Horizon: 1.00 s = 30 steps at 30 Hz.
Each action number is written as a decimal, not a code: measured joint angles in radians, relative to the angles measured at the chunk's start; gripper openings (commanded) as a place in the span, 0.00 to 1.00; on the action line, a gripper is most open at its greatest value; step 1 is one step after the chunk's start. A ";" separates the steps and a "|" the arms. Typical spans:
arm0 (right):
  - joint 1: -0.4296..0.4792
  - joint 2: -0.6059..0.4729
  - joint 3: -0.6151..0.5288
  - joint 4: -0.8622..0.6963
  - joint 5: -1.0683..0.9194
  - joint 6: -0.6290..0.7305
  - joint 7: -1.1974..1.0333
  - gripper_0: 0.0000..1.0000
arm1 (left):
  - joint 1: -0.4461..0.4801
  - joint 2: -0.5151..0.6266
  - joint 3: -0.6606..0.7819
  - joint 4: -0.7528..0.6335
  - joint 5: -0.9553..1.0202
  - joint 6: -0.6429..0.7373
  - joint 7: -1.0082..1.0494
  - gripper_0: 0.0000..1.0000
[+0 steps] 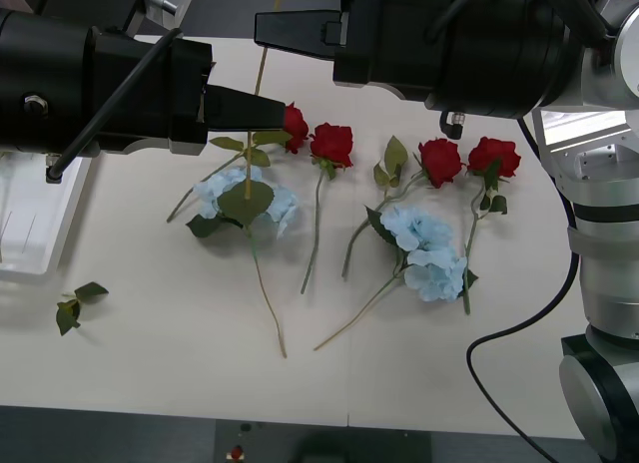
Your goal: Put the red flowers into the right box and the blue flowers into the left box
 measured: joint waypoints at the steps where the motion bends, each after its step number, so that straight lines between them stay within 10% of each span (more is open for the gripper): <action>1: 0.000 0.000 0.000 0.000 0.000 0.000 0.000 0.77 | 0.000 0.000 0.000 0.000 0.000 0.000 0.000 0.00; 3: 0.000 0.000 0.000 0.000 0.000 0.000 0.000 1.00 | 0.000 0.000 0.000 0.000 0.000 0.000 0.000 0.00; 19: 0.000 0.000 0.000 0.000 0.000 0.000 0.000 1.00 | 0.016 0.105 0.113 0.053 0.063 0.000 0.000 0.00; 30: 0.001 0.000 0.000 0.001 0.000 0.000 0.000 1.00 | 0.219 0.307 0.308 0.207 0.060 0.000 -0.013 0.00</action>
